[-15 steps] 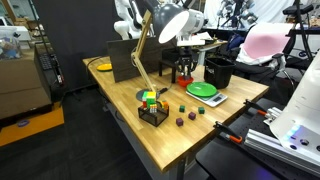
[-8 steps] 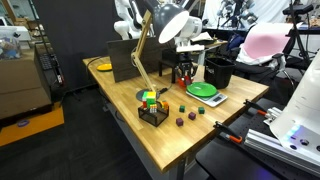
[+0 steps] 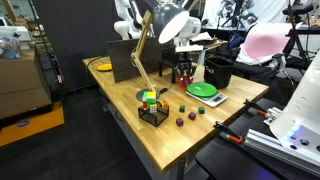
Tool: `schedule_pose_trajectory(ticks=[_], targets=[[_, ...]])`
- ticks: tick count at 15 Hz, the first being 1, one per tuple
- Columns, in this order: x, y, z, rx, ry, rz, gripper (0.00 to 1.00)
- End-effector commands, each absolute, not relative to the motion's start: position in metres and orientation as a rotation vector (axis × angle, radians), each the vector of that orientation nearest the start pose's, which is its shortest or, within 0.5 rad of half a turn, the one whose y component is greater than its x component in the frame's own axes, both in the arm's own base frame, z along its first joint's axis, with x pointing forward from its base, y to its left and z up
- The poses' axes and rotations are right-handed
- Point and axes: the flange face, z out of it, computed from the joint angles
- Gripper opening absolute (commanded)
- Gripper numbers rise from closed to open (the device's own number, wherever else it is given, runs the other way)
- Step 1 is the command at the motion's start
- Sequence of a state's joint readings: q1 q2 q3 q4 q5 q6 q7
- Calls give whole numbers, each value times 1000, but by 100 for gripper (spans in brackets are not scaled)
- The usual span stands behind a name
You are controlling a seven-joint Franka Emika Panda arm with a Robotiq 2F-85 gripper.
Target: Move the purple block from the basket to the table
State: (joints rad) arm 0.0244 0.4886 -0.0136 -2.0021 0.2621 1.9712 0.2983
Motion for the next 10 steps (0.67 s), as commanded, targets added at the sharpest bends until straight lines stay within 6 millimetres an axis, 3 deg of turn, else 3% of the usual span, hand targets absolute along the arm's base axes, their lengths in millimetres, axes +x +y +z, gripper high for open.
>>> schedule_pose_trajectory(ticks=[1, 10], targets=[[558, 28, 179, -2829, 627, 803, 7], [557, 43, 152, -2822, 558, 861, 7]])
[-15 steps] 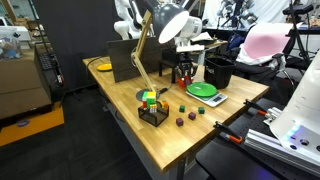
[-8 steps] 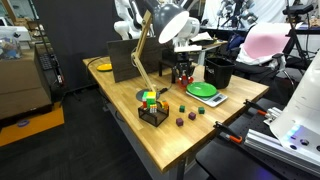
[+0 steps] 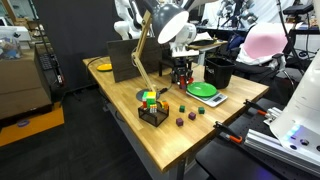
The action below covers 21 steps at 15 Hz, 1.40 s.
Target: Move the purple block from the basket to the table
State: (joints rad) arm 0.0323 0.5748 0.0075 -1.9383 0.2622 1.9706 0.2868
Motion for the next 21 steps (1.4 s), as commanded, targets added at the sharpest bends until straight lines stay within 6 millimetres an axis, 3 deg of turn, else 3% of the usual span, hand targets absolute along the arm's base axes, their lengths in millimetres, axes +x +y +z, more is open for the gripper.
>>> schedule_pose_trajectory(ticks=[1, 5, 6, 7, 13, 17, 21], targets=[[557, 44, 150, -2821, 546, 866, 7], [555, 49, 142, -2819, 522, 890, 7], [555, 49, 141, -2818, 519, 898, 35], [554, 49, 139, -2814, 522, 904, 55], [550, 46, 142, -2800, 548, 904, 95], [549, 33, 157, -2802, 586, 851, 100], [544, 4, 189, -2785, 670, 750, 100]])
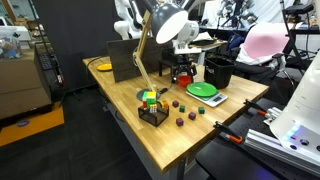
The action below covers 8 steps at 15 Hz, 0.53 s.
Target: Move the purple block from the basket to the table
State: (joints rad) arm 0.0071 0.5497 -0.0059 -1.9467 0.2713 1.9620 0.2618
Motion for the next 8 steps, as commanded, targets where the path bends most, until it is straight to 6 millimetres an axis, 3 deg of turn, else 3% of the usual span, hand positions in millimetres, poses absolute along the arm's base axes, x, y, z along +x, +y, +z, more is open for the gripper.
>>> schedule_pose_trajectory(ticks=[1, 3, 4, 6, 8], targets=[[540, -1, 201, -2784, 671, 721, 100], [531, -5, 225, -2801, 603, 665, 100], [547, -5, 209, -2806, 641, 735, 100], [538, -5, 227, -2811, 617, 706, 100], [533, -4, 226, -2813, 614, 702, 100]])
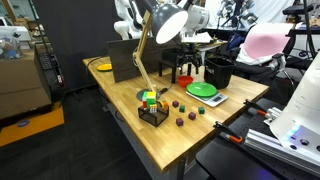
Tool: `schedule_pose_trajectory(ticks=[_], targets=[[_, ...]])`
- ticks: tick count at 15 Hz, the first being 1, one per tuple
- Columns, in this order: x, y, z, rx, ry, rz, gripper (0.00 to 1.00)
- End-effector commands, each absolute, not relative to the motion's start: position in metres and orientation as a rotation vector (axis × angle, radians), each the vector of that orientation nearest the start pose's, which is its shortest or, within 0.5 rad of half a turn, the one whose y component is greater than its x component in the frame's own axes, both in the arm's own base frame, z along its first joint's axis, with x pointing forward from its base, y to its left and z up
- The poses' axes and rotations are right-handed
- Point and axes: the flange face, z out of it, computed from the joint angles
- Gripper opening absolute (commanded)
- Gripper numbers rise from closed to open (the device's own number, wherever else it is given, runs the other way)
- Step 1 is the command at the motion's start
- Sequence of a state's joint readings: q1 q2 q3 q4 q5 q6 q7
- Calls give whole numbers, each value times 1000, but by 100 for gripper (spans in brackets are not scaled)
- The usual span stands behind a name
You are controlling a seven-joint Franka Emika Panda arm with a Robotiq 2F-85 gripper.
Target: Move the purple block from the basket to the table
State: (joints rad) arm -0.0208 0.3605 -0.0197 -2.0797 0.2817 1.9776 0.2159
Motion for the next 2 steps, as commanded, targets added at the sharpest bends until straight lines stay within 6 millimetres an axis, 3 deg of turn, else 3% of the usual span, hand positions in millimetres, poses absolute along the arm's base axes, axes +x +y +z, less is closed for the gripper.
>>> schedule_pose_trajectory(ticks=[1, 2], targets=[[533, -4, 225, -2814, 614, 702, 100], [533, -4, 224, -2814, 614, 700, 100]])
